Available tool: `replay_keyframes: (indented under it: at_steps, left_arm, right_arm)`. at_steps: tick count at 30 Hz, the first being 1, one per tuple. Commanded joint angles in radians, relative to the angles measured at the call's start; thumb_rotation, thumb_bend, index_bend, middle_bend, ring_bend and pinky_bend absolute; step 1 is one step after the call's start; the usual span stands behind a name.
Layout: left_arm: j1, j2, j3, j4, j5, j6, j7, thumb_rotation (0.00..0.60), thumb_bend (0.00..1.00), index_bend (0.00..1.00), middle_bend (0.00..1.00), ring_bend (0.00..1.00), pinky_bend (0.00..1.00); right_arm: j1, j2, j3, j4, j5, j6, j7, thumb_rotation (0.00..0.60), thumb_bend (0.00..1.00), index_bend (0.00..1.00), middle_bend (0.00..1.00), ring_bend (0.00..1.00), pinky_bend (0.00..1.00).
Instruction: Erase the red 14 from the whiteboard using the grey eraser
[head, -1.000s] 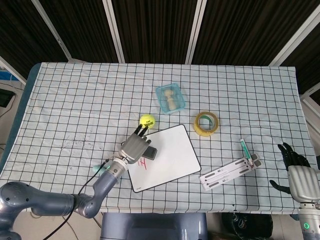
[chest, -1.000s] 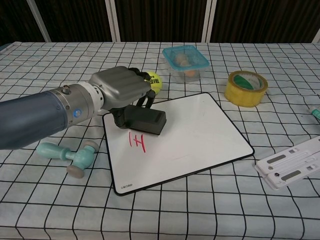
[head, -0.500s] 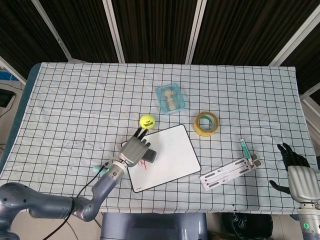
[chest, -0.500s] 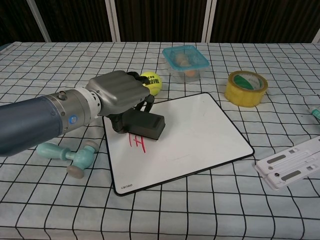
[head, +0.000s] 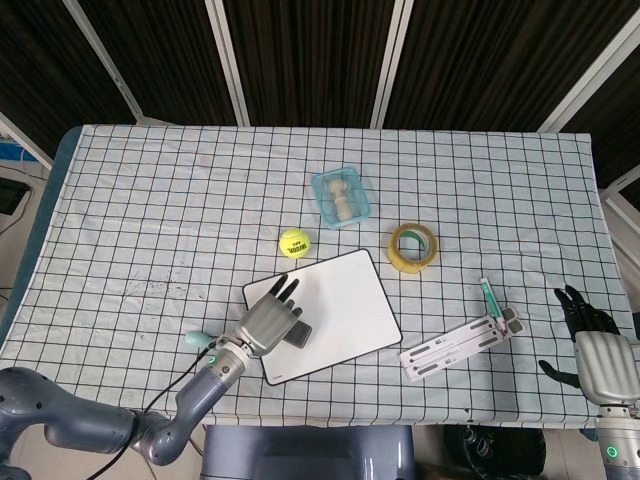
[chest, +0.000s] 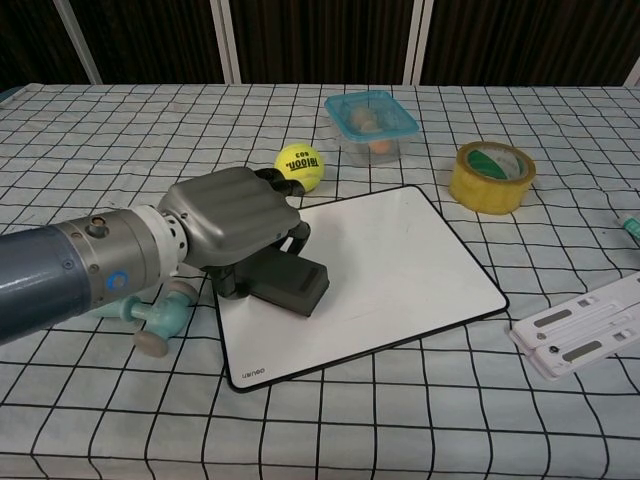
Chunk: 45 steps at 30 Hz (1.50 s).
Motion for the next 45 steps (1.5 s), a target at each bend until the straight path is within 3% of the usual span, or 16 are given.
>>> replay_keyframes:
  at_steps: [1, 13, 31, 39, 45]
  left_arm:
    - [0.005, -0.001, 0.01, -0.009, 0.008, -0.007, 0.002, 0.6, 0.31, 0.42, 0.48, 0.01, 0.06]
    - [0.004, -0.024, 0.0, -0.019, 0.035, -0.008, 0.034, 0.6, 0.31, 0.42, 0.48, 0.01, 0.05]
    - [-0.031, -0.042, -0.125, 0.137, -0.064, -0.035, 0.01, 0.6, 0.31, 0.42, 0.48, 0.01, 0.05]
    - [-0.027, 0.037, -0.162, 0.073, -0.057, -0.003, -0.012, 0.6, 0.31, 0.42, 0.48, 0.01, 0.05]
    - [-0.005, 0.173, -0.197, -0.057, -0.031, 0.06, -0.031, 0.6, 0.31, 0.42, 0.48, 0.01, 0.05]
  right_arm:
    - [0.0, 0.001, 0.0, -0.001, 0.0, 0.0, -0.001, 0.6, 0.06, 0.05, 0.07, 0.19, 0.21]
    - [0.0, -0.002, 0.0, 0.001, 0.0, 0.001, -0.002, 0.6, 0.06, 0.05, 0.07, 0.19, 0.21]
    - [0.001, 0.001, 0.001, -0.002, 0.002, -0.002, 0.001, 0.6, 0.06, 0.05, 0.07, 0.19, 0.21]
    - [0.0, -0.002, -0.001, 0.002, 0.0, 0.0, 0.0, 0.6, 0.06, 0.05, 0.07, 0.19, 0.21]
    - [-0.001, -0.004, -0.002, 0.002, -0.001, 0.002, -0.001, 0.6, 0.06, 0.05, 0.07, 0.19, 0.21]
